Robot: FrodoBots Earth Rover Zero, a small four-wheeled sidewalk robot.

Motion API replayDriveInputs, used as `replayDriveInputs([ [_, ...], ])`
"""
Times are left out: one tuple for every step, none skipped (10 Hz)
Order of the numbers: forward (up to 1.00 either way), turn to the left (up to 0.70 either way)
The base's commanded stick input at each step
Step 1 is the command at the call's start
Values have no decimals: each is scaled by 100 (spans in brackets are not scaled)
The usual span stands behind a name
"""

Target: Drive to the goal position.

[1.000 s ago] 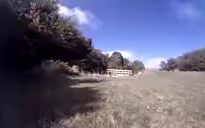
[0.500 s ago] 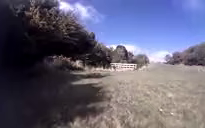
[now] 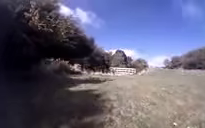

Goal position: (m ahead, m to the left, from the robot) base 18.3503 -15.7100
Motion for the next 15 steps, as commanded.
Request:
replayDriveInputs([
  [70, -24],
  [70, -19],
  [70, -15],
  [70, -11],
  [70, -7],
  [70, -3],
  [70, 0],
  [70, 0],
  [70, 0],
  [70, 0],
  [70, 0],
  [70, 0],
  [70, 0],
  [70, -9],
  [70, -21],
])
